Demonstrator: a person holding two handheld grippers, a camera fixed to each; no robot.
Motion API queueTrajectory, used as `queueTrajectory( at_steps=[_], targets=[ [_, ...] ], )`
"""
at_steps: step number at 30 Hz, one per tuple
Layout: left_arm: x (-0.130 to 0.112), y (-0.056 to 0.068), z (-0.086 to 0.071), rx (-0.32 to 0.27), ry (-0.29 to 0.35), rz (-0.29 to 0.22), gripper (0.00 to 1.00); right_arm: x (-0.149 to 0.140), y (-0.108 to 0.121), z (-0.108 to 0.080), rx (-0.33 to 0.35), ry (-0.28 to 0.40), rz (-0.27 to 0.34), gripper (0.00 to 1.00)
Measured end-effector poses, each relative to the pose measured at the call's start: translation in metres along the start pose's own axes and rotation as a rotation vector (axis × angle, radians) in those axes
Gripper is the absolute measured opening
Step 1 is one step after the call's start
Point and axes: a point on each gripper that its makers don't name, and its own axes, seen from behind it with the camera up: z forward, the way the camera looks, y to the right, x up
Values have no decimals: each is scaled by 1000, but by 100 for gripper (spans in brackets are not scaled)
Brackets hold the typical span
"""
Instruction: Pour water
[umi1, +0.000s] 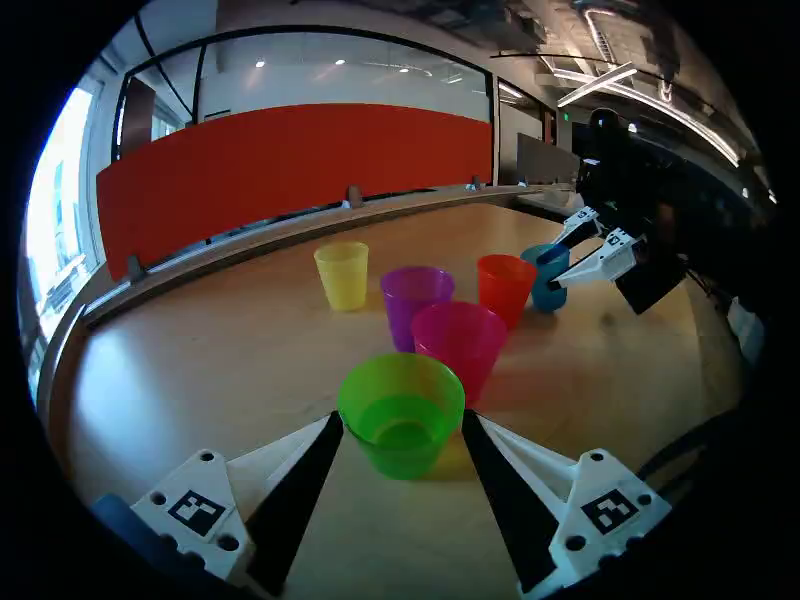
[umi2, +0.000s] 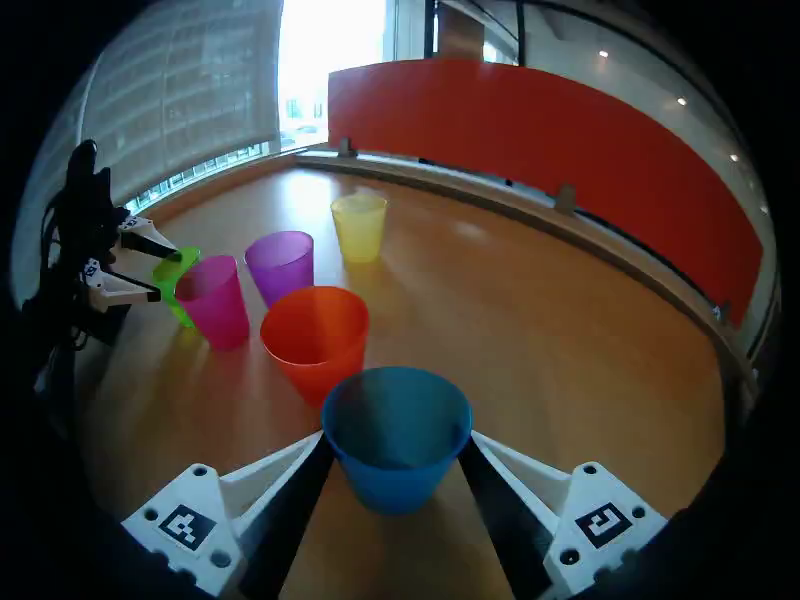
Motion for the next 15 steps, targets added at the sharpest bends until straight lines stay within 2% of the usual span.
queueTrajectory(
  at_steps=[15],
  targets=[
    [-4, 3, -5, -4, -17, 8, 88, -14, 2, -5, -28, -28, -15, 93]
  ],
)
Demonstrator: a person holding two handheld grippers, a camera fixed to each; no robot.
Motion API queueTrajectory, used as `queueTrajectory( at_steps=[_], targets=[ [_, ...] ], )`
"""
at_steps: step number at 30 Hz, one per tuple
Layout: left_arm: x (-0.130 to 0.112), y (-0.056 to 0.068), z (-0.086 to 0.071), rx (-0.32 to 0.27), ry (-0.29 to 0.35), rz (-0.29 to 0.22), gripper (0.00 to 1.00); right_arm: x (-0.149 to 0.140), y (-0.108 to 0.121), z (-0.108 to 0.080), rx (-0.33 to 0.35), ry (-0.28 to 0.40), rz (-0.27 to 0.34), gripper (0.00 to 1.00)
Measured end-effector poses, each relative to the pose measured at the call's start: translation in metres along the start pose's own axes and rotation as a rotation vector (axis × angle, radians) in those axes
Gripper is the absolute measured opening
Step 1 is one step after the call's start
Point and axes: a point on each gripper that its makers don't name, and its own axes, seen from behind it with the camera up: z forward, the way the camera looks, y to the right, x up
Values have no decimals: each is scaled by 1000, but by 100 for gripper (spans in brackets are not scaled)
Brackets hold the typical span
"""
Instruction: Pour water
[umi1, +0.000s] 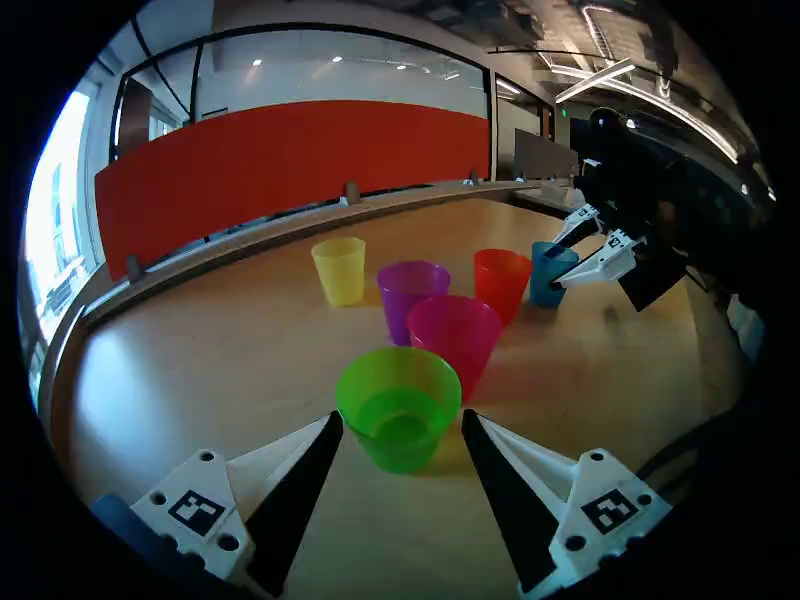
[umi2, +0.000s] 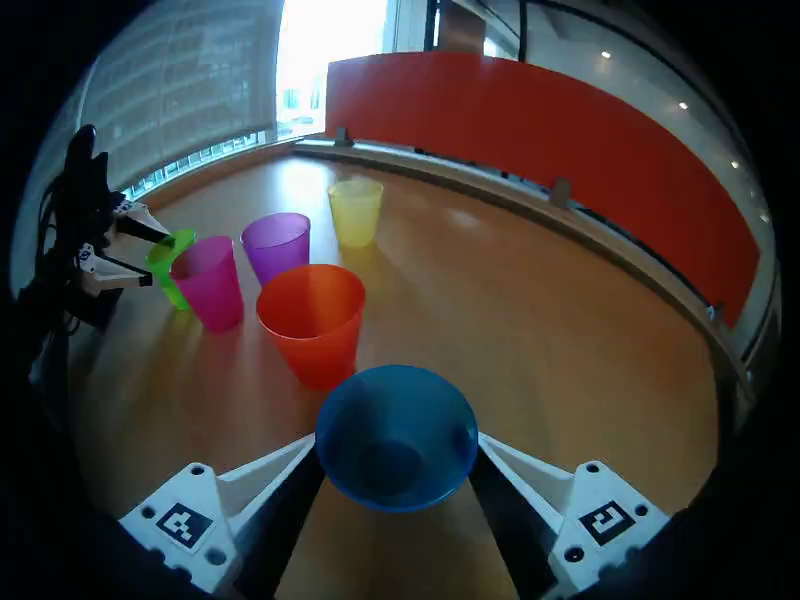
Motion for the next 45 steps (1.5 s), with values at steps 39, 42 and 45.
queueTrajectory(
  at_steps=[39, 42, 45],
  targets=[
    [-32, -18, -38, 109, -49, -22, 88, -47, 0, -43, -78, -6, 61, 95],
    [-34, -23, -45, 138, -40, -34, 88, -49, 4, -51, -97, 6, 77, 95],
    [-34, -30, -54, 170, -25, -46, 88, -50, 10, -58, -126, 20, 86, 95]
  ],
)
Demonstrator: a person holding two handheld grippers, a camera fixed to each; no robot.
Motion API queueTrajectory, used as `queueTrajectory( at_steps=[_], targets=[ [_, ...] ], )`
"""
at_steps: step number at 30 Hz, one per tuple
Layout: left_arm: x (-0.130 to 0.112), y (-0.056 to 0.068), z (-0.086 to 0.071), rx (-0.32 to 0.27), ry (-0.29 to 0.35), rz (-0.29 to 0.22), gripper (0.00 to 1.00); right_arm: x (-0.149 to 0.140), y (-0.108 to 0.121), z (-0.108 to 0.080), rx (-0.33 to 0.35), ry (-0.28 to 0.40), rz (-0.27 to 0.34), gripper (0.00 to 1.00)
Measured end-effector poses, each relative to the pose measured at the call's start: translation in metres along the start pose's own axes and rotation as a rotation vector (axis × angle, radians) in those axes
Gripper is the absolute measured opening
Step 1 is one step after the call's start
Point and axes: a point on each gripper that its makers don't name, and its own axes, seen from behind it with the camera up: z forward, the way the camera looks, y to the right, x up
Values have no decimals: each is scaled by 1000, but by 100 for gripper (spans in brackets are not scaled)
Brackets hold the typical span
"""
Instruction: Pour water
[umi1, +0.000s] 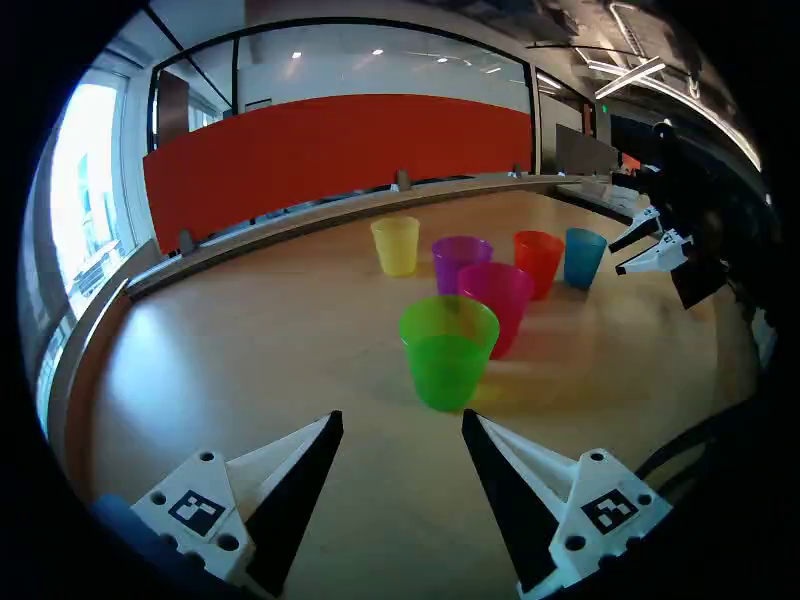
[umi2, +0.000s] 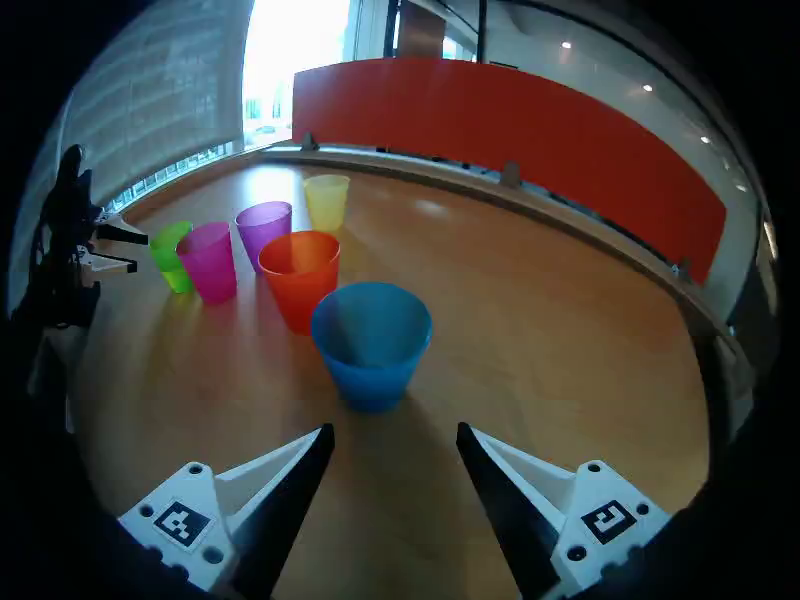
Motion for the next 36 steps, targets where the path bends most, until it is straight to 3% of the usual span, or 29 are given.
queueTrajectory(
  at_steps=[14, 23, 32, 36],
  targets=[
    [24, -43, -32, 153, 131, -92, 88, 7, 40, -35, -170, 135, 99, 95],
    [40, -58, -40, 204, 218, -148, 88, 21, 57, -48, -264, 263, 164, 95],
    [64, -67, -51, 257, 323, -158, 88, 47, 69, -59, -358, 425, 183, 95],
    [71, -76, -58, 303, 354, -149, 88, 59, 76, -66, -403, 495, 183, 95]
  ],
)
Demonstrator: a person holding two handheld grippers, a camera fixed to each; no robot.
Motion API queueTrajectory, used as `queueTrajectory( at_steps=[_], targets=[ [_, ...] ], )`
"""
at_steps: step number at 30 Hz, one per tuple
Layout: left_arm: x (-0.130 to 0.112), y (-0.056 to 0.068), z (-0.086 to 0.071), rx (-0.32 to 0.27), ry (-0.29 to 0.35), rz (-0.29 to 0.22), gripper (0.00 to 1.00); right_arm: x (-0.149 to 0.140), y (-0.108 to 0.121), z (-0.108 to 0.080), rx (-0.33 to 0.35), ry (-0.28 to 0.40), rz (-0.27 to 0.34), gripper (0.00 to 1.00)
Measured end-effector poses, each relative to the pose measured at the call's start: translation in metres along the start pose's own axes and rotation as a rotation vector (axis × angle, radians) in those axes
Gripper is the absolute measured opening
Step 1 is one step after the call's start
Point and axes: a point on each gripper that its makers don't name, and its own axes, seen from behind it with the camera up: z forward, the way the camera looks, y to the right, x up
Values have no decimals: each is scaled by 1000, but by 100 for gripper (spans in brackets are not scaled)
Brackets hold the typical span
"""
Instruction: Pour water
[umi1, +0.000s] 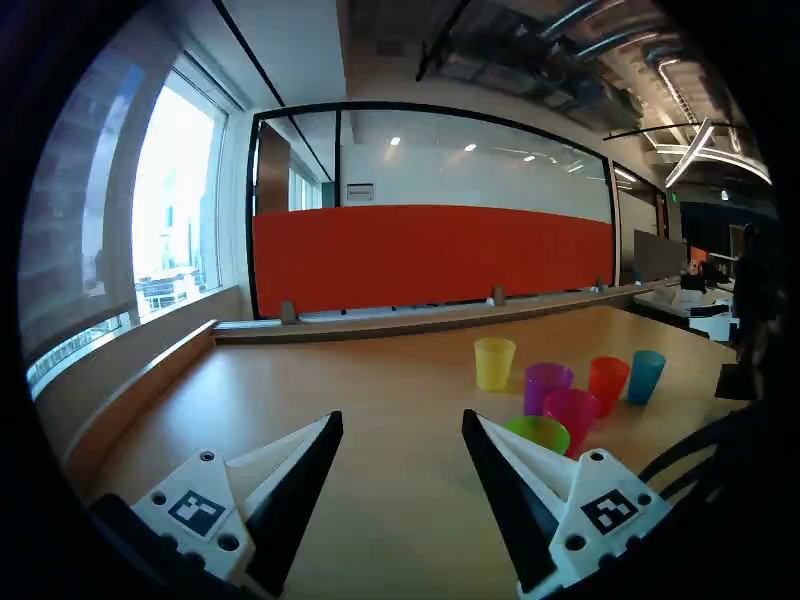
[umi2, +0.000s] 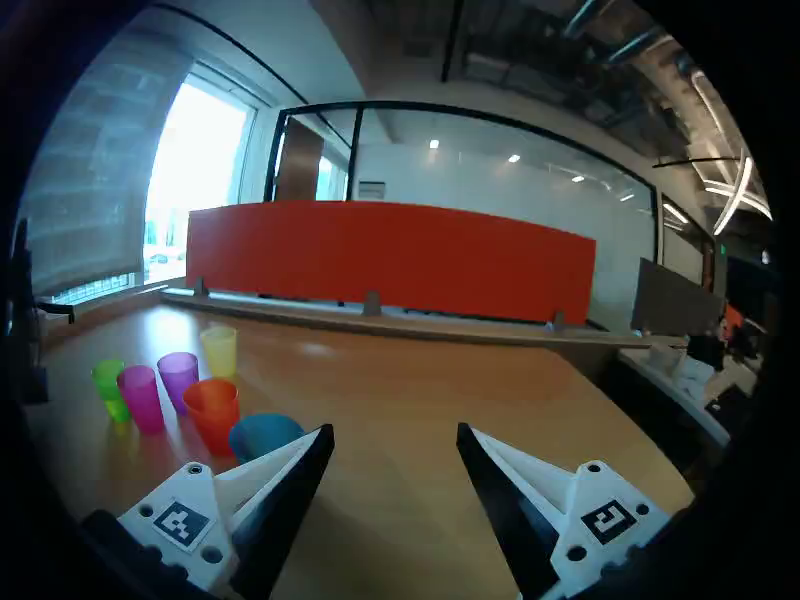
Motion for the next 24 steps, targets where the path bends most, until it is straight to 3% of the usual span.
queueTrajectory(
  at_steps=[5, 14, 24],
  targets=[
    [10, -9, -1, 40, 49, -8, 88, 11, 5, 2, -33, 68, 32, 95],
    [10, -17, 2, 84, 87, -60, 88, 15, 14, 7, -65, 117, 98, 95],
    [5, -18, 10, 100, 87, -42, 88, 19, 5, 10, -53, 132, 89, 95]
  ],
)
